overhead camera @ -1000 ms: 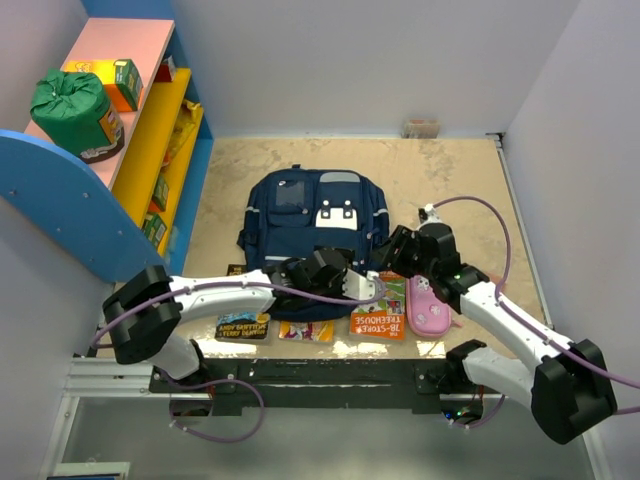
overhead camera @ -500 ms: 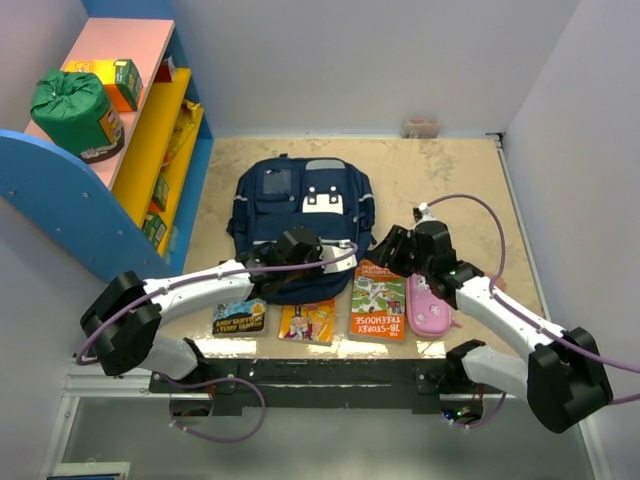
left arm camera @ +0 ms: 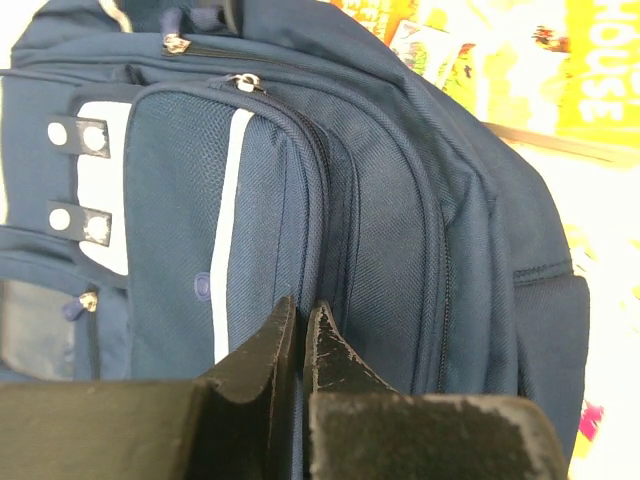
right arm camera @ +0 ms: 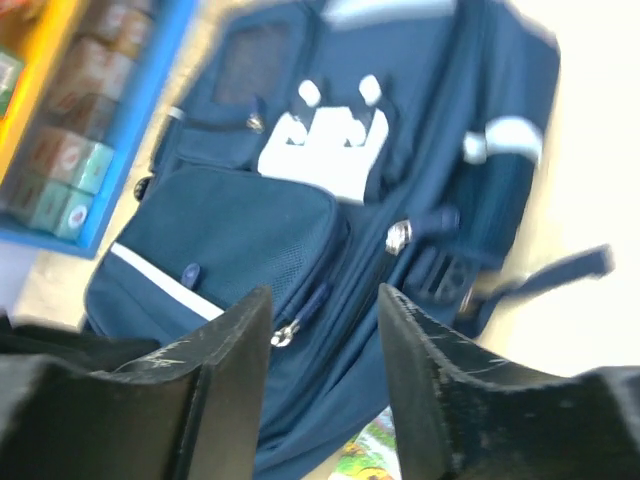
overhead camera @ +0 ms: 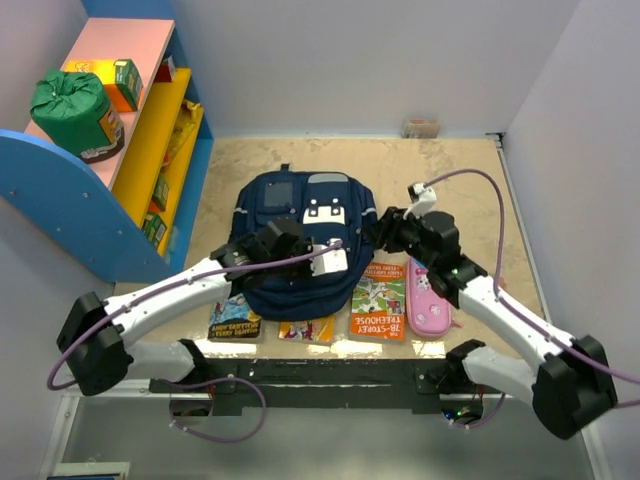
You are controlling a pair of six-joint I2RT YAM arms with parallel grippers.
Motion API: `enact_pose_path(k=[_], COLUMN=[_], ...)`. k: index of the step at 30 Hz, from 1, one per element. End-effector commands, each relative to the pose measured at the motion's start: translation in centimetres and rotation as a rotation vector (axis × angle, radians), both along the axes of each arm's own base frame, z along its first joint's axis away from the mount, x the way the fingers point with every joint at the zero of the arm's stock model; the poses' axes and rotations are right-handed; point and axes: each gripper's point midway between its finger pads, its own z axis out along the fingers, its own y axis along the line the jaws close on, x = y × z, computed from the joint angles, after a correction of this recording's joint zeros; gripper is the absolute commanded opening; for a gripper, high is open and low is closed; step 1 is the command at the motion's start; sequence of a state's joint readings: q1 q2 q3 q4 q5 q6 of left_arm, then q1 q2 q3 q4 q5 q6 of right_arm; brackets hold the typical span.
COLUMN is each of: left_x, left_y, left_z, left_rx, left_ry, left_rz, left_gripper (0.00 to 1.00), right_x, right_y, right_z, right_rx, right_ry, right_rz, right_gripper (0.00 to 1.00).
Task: Pack the student bag
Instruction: Unzip the student bag at the center of the board.
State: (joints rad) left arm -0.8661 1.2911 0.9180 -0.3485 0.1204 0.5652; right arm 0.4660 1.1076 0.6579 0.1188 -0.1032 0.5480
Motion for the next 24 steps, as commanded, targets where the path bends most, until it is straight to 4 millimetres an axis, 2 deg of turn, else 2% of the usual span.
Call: enact_pose_path(k=[1, 3, 4, 5, 6, 7, 8, 11, 13, 14, 17, 19, 20, 21, 22, 23, 24], left_x=[-1.9, -2.1, -1.9, -1.8, -2.0, -2.1, -2.3, -3.0, -2.8, -2.7, -2.1, -1.6, -1.4, -1.4, -1.6, -2.1, -2.8], left_y=[-1.4, -1.1, -0.9, -0.7, -0.5, -0.3, -0.3, 0.1, 0.5, 0.7, 1.6, 2.4, 2.4, 2.8, 2.8, 2.8, 2.5], left_z=[7.7, 8.5, 9.5, 9.9, 9.8, 10.6, 11.0, 12.3, 13.4, 13.7, 15.1, 17.2, 18.6, 19.1, 19.3, 18.5, 18.5], left_rx=[-0.2, -0.204, -0.209, -0.205, -0.187, -0.185, -0.192, -0.193, -0.205, -0.211, -0.248, -0.298, -0.337, -0.348, -0.353, -0.333, -0.343], left_ry=[-0.158, -0.21, -0.24, -0.25, -0.246, -0.281, -0.291, -0.321, -0.347, -0.357, -0.439, -0.535, -0.586, -0.606, -0.606, -0.571, -0.554], left_rz=[-0.17, -0.201, -0.198, -0.195, -0.206, -0.227, -0.238, -0.277, -0.249, -0.239, -0.176, -0.131, -0.118, -0.107, -0.115, -0.137, -0.181], left_gripper=[0.0, 0.0, 0.0, 0.0, 0.0, 0.0, 0.0, 0.0, 0.0, 0.0, 0.0, 0.0, 0.0, 0.0, 0.0, 0.0, 0.0], right_x=[-1.1, -1.5, -1.5, -1.4, -1.4, -1.5, -2.3, -3.8, -4.5, -4.8, -5.9, -6.3, -6.1, -5.8, -5.5, -5.8, -6.0], right_y=[-1.6, -1.9, -1.9, -1.4, -1.0, -0.4, 1.2, 3.0, 3.2, 3.0, 2.9, 3.1, 3.0, 2.4, 2.0, 2.3, 2.7], right_z=[3.6, 3.4, 3.5, 2.8, 2.9, 2.6, 2.3, 3.4, 3.1, 3.8, 3.7, 3.5, 3.6, 2.6, 2.5, 1.8, 2.4], right_rx=[-0.074, -0.071, -0.081, -0.098, -0.113, -0.123, -0.153, -0.179, -0.178, -0.164, -0.142, -0.155, -0.158, -0.181, -0.176, -0.186, -0.166], right_ry=[-0.376, -0.407, -0.413, -0.395, -0.403, -0.402, -0.421, -0.504, -0.508, -0.528, -0.542, -0.526, -0.519, -0.46, -0.434, -0.437, -0.467], right_rz=[0.035, 0.025, 0.029, 0.051, 0.071, 0.09, 0.149, 0.198, 0.214, 0.211, 0.223, 0.218, 0.197, 0.134, 0.066, 0.084, 0.074], right_gripper=[0.54, 0.56, 0.56, 0.56, 0.54, 0.52, 0.51, 0.51, 0.51, 0.52, 0.53, 0.52, 0.45, 0.4, 0.38, 0.38, 0.38])
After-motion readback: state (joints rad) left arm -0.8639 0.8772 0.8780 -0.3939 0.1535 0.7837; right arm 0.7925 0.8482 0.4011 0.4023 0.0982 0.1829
